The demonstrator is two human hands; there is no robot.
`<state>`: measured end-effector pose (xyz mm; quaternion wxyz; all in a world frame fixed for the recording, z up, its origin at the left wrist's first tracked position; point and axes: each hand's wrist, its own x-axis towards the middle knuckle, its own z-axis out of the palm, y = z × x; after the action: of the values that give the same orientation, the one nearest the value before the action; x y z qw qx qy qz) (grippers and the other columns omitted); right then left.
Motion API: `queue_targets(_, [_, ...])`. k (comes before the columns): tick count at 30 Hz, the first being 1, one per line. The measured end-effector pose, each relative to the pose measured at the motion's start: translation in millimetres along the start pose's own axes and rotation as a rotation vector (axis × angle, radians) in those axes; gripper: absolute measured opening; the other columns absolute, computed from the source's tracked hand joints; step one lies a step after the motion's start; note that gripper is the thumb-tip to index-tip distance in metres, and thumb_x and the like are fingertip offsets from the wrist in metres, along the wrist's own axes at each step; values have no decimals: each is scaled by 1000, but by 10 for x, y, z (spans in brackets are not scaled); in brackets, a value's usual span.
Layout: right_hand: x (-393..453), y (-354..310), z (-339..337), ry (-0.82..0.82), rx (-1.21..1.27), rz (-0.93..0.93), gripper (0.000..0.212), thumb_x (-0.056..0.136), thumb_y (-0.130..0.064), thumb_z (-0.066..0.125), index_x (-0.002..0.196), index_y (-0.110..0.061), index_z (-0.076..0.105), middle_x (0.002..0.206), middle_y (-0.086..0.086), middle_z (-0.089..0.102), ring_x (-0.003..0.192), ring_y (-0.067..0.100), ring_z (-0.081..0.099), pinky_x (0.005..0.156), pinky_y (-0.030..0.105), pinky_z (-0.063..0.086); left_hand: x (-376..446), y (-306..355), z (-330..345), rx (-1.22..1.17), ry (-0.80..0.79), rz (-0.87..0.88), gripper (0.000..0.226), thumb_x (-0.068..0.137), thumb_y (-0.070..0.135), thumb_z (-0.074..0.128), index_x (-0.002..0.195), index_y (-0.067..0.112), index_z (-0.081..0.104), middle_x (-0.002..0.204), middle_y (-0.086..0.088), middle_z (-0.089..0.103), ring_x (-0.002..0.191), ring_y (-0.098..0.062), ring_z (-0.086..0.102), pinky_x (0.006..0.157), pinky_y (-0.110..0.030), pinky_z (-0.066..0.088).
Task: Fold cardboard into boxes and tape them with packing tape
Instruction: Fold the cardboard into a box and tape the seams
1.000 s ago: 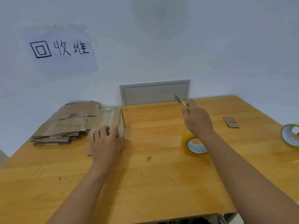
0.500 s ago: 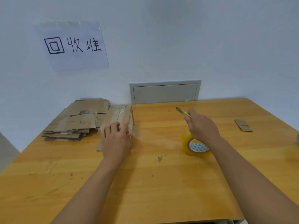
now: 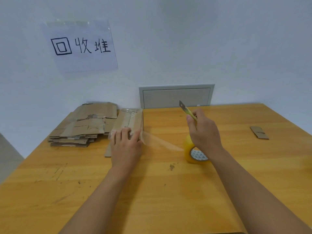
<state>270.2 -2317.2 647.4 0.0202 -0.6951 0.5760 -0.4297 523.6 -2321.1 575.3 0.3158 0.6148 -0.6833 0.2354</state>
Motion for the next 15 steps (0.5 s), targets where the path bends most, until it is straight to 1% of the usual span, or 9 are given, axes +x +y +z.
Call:
queue_targets(2, [-69,-15,65,-65,-152,45,20,105,-32,39,105,-14,48,70,5,55,65,32,52,53,40,40,-1,-8,-6,-7,13,13,38,79,17,77,116,19,66,113,-14,59,107,-36,52,105,-52,35])
queue_targets(3, [-103,-14,103,-97,-177,60,21,105,-33,38,106,-13,47,71,5,56,66,33,52,55,41,41,3,-13,-14,-11,13,14,38,80,18,76,116,19,66,114,-13,59,108,-35,52,104,-51,35])
queue_targets(6, [-160,-21,179,-118,-90,55,20,105,-34,38,102,-15,46,74,5,63,65,32,56,57,45,47,14,-12,-39,-20,14,16,36,81,21,76,116,20,66,114,-12,60,108,-33,52,101,-46,33])
queue_targets(9, [-135,-41,212,-138,-2,57,19,104,-36,39,99,-19,45,79,4,68,65,29,58,57,48,49,18,-3,-55,-14,9,18,36,81,24,76,116,22,67,114,-11,61,108,-32,53,99,-42,30])
queue_targets(12, [-111,-58,227,-134,30,85,18,104,-37,40,98,-21,45,81,4,68,67,29,58,59,49,49,17,5,-54,-13,-6,1,37,79,23,76,115,22,67,113,-11,61,107,-33,54,98,-42,29])
queue_targets(15, [-102,-57,209,-89,51,112,17,103,-32,45,95,-17,48,74,4,64,66,29,57,56,45,46,-12,-10,-55,-37,-17,-14,37,81,22,75,117,23,66,115,-10,61,108,-32,53,99,-40,28])
